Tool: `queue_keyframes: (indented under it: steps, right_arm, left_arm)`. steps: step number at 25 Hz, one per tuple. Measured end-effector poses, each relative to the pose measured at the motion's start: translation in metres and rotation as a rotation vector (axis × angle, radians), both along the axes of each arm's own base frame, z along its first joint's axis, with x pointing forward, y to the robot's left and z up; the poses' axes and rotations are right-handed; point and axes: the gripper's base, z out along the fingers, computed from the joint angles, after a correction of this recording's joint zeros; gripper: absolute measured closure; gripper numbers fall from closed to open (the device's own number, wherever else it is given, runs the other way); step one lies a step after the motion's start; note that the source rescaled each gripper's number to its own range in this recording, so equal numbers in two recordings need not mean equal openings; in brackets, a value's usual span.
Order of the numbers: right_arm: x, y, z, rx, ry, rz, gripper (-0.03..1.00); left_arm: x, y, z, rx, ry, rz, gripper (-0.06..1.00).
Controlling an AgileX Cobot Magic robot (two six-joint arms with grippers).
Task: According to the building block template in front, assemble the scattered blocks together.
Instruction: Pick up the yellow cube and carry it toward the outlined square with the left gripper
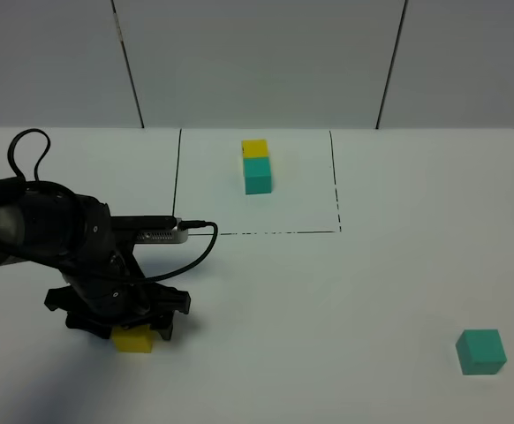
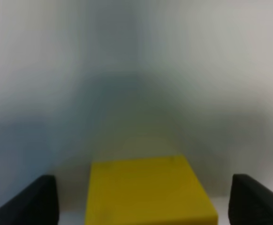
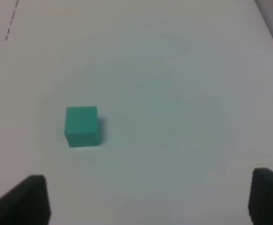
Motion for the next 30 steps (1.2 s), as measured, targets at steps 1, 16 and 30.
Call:
queue_keyframes:
  steps: [1, 16, 30]
  right_arm:
    - [0.0000, 0.0000, 0.0000, 0.000, 0.000, 0.000, 0.26]
    - [0.0000, 0.0000, 0.0000, 0.000, 0.000, 0.000, 0.26]
    - [0.0000, 0.0000, 0.0000, 0.000, 0.000, 0.000, 0.26]
  left_arm:
    - [0.0001, -0.0001, -0.0001, 0.000, 0.001, 0.001, 0.30]
    - [-0.0022, -0.0009, -0.0017, -0.010, 0.048, 0.020, 0.75]
    - [-0.0042, -0.0003, -0.0018, -0.002, 0.074, 0.017, 0.93]
